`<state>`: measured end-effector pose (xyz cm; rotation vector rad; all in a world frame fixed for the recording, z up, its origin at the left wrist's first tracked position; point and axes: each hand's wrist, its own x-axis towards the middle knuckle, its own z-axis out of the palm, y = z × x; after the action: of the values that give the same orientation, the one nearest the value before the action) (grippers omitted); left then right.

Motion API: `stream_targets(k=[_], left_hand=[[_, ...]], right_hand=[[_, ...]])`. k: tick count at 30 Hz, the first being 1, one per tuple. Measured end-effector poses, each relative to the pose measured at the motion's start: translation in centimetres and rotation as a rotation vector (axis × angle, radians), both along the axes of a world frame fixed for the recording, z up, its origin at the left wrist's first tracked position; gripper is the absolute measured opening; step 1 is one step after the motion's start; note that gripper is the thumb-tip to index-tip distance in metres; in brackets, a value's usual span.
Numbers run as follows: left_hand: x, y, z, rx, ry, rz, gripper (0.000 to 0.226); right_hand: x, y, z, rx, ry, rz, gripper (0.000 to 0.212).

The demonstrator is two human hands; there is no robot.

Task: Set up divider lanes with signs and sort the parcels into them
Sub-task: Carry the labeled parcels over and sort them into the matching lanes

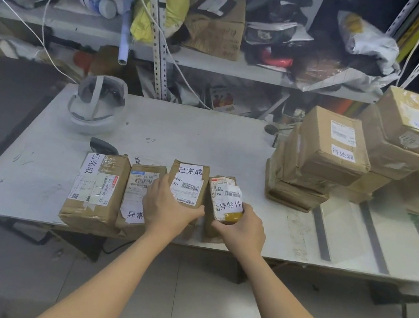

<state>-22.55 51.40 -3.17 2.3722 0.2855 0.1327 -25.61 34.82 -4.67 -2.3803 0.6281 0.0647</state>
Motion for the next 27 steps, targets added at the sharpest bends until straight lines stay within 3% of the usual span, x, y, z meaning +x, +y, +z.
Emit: stream_targets(k=[14,18,27], left_hand=[[2.0,-0.4,3.8,-0.049,-0.154,-0.079,0.092],[2.1,-1.1,4.9,-0.032,-0.162,-0.11,0.099],[-0.9,-6.7,7.6,-0.018,-0.224,-0.145,0.095]], right_hand=[[-0.9,-0.5,5.2,-0.003,-0.156,-0.143,0.047],[-2.0,-1.6,6.8,-0.047,-0.202,-0.176,0.06],[-5.7,-7.1,9.3,-0.071,-0.26,-0.189,0.067]])
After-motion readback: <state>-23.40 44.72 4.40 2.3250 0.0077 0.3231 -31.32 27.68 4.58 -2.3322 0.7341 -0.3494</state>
